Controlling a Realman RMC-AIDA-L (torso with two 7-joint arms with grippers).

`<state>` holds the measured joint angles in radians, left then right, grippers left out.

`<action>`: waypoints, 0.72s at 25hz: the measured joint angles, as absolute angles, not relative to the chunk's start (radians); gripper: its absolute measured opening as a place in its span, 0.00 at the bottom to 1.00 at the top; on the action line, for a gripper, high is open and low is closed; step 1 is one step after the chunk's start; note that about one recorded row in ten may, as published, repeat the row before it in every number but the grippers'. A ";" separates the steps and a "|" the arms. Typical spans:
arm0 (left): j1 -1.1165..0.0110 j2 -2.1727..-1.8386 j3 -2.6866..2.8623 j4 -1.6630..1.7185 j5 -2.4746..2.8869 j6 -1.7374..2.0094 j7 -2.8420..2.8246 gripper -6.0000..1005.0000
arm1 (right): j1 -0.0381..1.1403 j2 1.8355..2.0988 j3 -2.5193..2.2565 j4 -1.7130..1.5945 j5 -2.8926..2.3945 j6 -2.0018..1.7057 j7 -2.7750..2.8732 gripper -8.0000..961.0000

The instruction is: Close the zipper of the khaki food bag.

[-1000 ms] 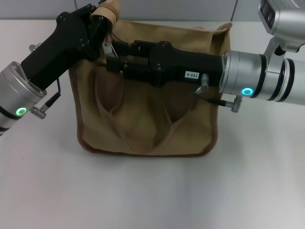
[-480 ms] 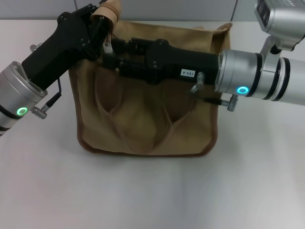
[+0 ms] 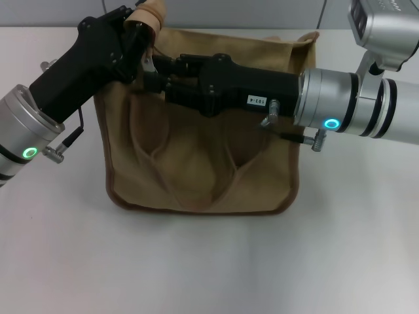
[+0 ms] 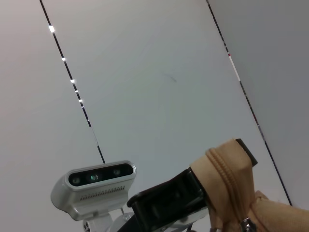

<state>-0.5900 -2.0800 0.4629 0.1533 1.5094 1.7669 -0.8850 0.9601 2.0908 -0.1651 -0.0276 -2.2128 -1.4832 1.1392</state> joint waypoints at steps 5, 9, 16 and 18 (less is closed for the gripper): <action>-0.590 -2.080 0.462 0.153 1.509 1.761 -0.884 0.03 | 0.956 2.091 -0.159 -0.030 -2.211 -1.482 1.136 0.51; -0.591 -2.080 0.460 0.153 1.509 1.757 -0.884 0.03 | 0.956 2.091 -0.158 -0.030 -2.211 -1.481 1.129 0.32; -0.595 -2.080 0.460 0.153 1.509 1.754 -0.883 0.03 | 0.955 2.091 -0.158 -0.029 -2.207 -1.469 1.113 0.18; -0.595 -2.080 0.460 0.153 1.509 1.753 -0.883 0.03 | 0.955 2.091 -0.159 -0.028 -2.201 -1.453 1.109 0.19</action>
